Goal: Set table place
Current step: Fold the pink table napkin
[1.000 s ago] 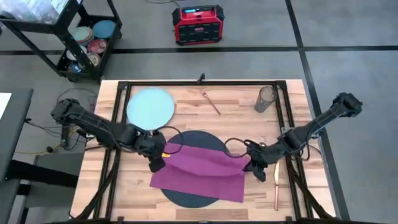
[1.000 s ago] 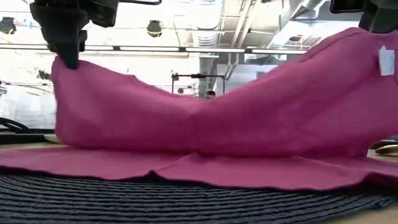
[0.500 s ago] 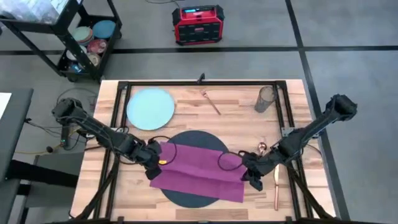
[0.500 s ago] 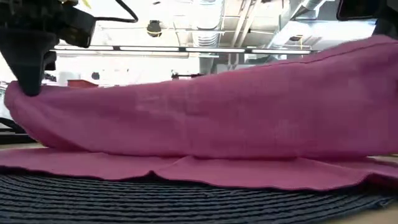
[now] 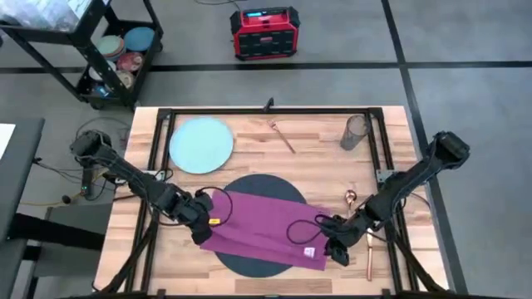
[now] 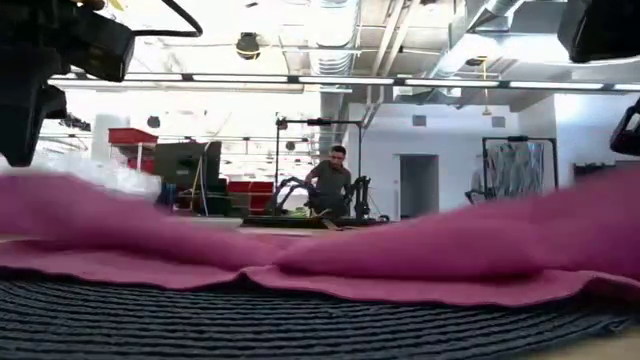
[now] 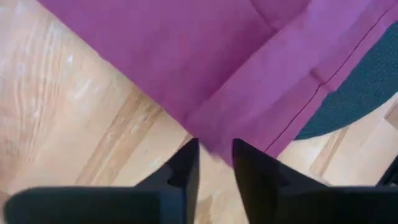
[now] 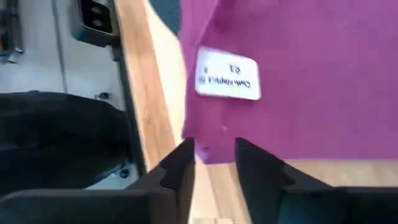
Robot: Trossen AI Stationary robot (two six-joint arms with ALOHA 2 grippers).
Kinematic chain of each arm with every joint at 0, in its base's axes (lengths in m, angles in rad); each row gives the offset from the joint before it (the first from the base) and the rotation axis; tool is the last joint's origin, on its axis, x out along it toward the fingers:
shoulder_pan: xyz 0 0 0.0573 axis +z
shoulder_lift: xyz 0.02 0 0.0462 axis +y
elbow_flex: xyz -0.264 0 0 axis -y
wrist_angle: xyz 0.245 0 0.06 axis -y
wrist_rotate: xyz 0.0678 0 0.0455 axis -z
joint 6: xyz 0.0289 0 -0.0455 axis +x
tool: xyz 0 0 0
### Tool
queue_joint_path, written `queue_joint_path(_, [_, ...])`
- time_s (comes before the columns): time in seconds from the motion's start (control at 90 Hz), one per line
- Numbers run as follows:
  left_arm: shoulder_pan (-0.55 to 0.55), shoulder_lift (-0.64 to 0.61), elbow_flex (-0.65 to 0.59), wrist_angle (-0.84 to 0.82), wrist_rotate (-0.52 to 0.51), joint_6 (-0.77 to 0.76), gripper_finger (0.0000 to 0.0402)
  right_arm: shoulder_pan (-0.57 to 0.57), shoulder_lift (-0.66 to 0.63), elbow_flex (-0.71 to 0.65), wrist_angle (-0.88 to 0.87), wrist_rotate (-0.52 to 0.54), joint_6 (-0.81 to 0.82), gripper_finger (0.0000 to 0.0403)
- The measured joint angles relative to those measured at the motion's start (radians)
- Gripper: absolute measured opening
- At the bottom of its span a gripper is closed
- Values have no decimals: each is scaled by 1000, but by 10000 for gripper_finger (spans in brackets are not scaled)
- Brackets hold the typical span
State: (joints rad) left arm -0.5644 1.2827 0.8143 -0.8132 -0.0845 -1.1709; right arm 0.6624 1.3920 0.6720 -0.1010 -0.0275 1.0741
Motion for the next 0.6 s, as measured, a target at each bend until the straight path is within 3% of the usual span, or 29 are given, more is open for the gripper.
queue_joint_path(0.267, [-46,0,0,1,-2,-49,184,1,2,0,8,2,29,195])
queue_joint_path(0.6, [-58,0,0,1,-26,-67,193,5,3,0,10,27,37,182])
